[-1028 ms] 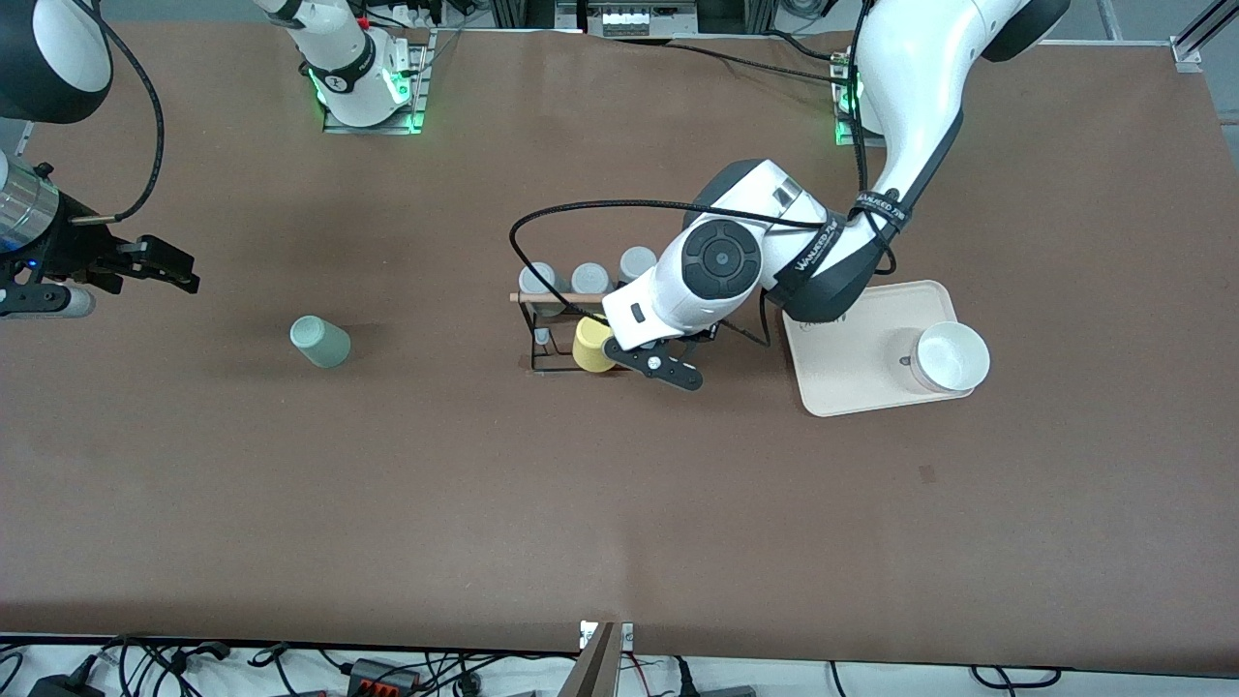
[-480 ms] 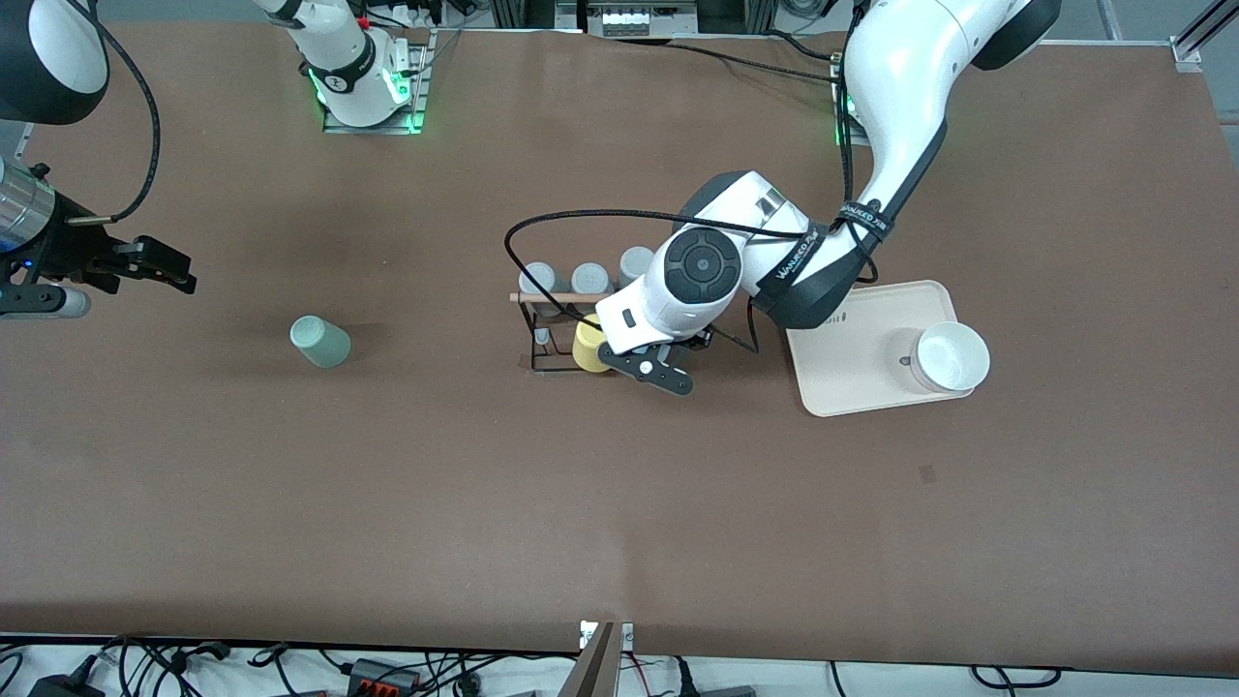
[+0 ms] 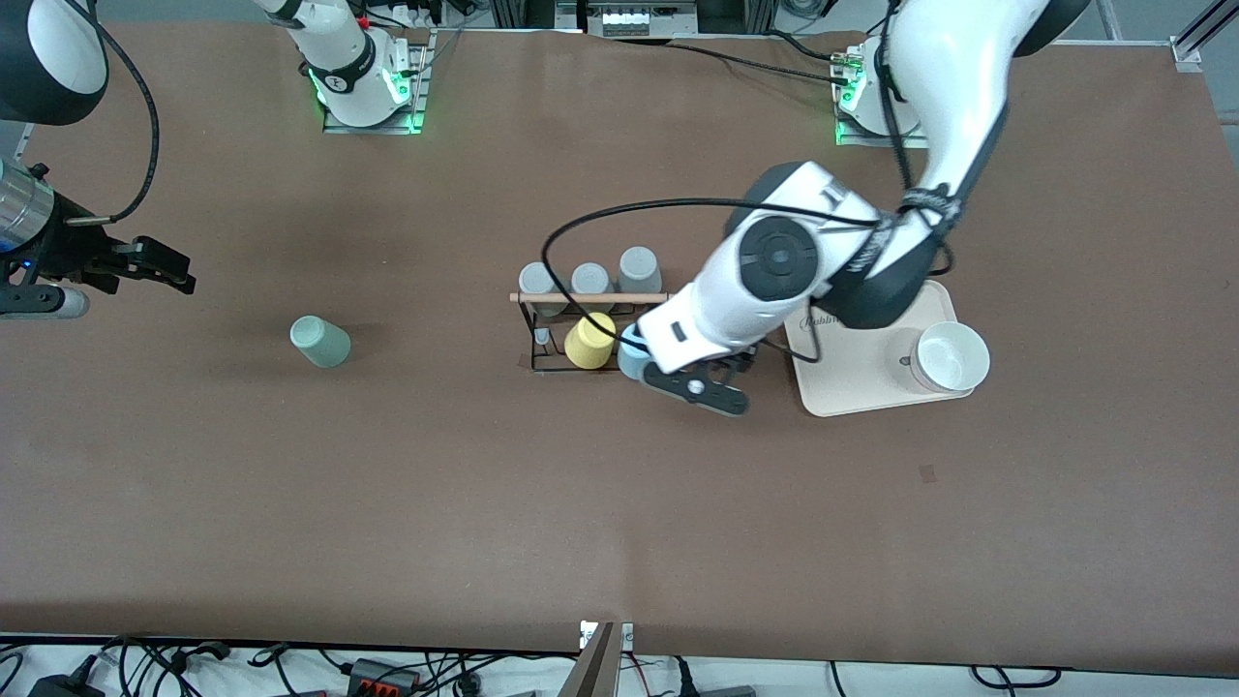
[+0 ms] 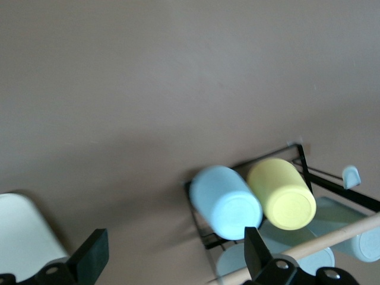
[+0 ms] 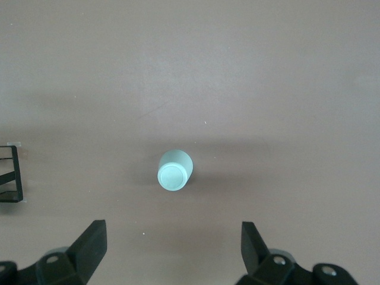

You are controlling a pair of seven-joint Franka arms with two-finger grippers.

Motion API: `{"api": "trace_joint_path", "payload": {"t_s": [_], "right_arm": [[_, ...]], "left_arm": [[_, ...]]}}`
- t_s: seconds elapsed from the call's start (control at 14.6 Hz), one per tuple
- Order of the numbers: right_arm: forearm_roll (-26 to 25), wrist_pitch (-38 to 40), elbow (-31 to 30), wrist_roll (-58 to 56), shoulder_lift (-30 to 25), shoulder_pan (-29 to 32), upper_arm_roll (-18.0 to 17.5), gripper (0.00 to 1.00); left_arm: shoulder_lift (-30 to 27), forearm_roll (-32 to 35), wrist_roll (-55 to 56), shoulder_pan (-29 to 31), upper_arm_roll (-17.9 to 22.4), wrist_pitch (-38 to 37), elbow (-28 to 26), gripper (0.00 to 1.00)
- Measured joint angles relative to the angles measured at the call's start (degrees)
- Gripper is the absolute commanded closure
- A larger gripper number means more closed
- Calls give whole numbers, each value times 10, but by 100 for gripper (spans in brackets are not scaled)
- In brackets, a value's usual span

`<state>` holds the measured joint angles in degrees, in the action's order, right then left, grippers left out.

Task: Hang scattered cups on rack with three cups
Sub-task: 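Withdraw the left gripper while the right gripper reaches the green cup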

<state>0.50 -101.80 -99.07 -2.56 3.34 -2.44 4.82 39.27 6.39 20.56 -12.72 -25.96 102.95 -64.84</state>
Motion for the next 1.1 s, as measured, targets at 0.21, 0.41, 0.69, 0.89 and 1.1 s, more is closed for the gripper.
{"api": "trace_joint_path", "payload": {"t_s": [0.21,0.41,0.69,0.89,1.1], "right_arm": [[0,0,0,0,3,0,0,0],[0,-4,0,0,12,0,0,0],[0,-5,0,0,60,-1,-2,0],[0,-14,0,0,98,0,0,0],[0,-50,-7,0,127,-2,-1,0]], "left_arm": [[-49,0,0,46,0,-80,1,0],[-85,0,0,92,0,-139,2,0],[-110,1,0,138,5,-196,1,0],[-120,1,0,173,5,-216,0,0],[-150,1,7,179,4,-207,-37,0]]}}
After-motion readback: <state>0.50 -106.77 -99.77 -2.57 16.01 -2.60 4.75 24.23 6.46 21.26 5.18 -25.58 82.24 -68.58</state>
